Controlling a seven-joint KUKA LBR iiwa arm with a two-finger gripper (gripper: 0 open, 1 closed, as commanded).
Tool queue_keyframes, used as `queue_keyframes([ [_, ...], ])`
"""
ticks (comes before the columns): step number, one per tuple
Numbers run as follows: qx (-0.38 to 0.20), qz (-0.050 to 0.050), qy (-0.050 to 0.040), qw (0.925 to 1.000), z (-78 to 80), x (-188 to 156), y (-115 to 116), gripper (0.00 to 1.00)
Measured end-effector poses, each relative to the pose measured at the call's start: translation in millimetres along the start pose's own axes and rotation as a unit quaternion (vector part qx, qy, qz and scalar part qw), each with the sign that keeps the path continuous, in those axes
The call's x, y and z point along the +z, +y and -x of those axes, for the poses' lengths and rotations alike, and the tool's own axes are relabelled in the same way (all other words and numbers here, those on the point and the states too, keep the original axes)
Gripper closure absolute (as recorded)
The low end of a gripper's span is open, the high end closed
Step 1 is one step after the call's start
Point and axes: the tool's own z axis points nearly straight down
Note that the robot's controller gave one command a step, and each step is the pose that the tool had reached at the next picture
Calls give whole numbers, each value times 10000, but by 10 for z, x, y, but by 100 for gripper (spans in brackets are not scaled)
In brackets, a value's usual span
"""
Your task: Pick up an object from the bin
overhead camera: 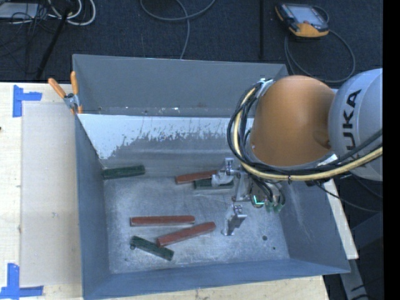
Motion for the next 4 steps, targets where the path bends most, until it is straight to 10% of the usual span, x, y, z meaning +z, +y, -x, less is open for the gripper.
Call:
queue_keyframes([
  [2,-647,-1,-47,9979,80,510,135,0],
  [4,-2200,-6,-32,9755,155,975,364,0],
])
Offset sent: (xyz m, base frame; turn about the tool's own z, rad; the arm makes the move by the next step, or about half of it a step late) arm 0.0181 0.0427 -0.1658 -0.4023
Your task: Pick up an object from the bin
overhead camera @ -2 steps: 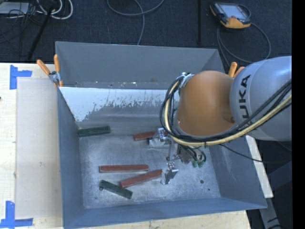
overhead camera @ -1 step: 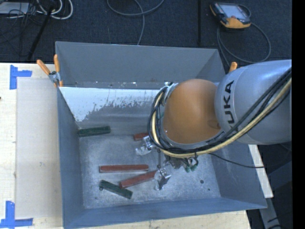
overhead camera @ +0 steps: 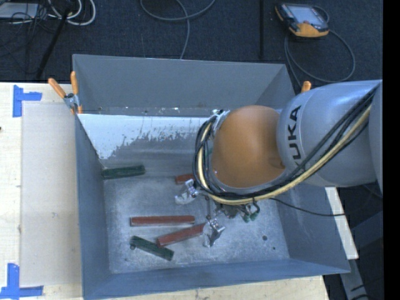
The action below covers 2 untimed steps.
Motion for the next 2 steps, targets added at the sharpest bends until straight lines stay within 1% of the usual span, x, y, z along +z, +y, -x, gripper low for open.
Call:
queue_keyframes([
  [1,-399,-5,-13,9992,67,602,9,0],
  [2,-449,-14,-65,9990,239,636,11,100],
])
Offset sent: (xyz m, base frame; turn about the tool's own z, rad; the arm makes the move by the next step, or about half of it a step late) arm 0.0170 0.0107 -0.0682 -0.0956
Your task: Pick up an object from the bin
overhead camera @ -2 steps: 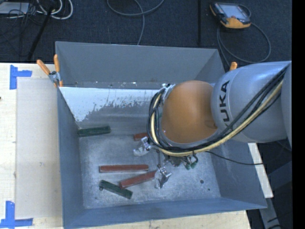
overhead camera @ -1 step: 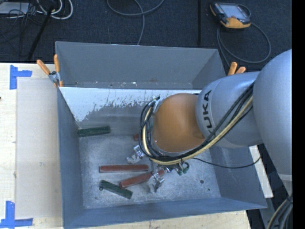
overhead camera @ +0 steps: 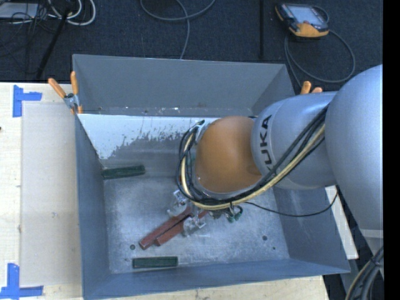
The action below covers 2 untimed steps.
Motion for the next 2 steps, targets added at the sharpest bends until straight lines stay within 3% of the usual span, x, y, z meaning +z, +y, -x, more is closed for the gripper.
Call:
queue_keyframes([
  [2,5,4,15,10000,-7,-29,2,100],
])
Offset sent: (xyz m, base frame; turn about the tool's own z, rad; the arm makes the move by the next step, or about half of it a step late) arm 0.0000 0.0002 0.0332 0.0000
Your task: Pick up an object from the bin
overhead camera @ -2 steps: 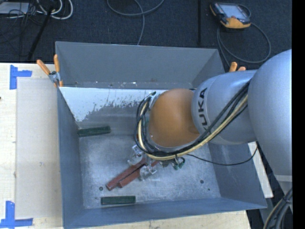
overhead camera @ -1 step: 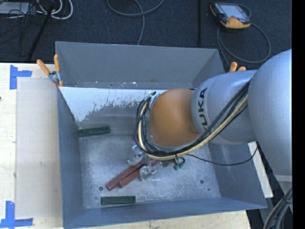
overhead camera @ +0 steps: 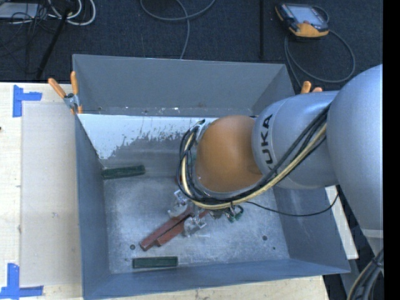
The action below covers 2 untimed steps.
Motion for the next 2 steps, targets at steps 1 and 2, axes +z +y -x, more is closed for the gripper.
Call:
queue_keyframes([
  [1,4,15,51,10000,-20,-110,10,100],
  [2,4,25,75,10000,-26,-291,18,100],
])
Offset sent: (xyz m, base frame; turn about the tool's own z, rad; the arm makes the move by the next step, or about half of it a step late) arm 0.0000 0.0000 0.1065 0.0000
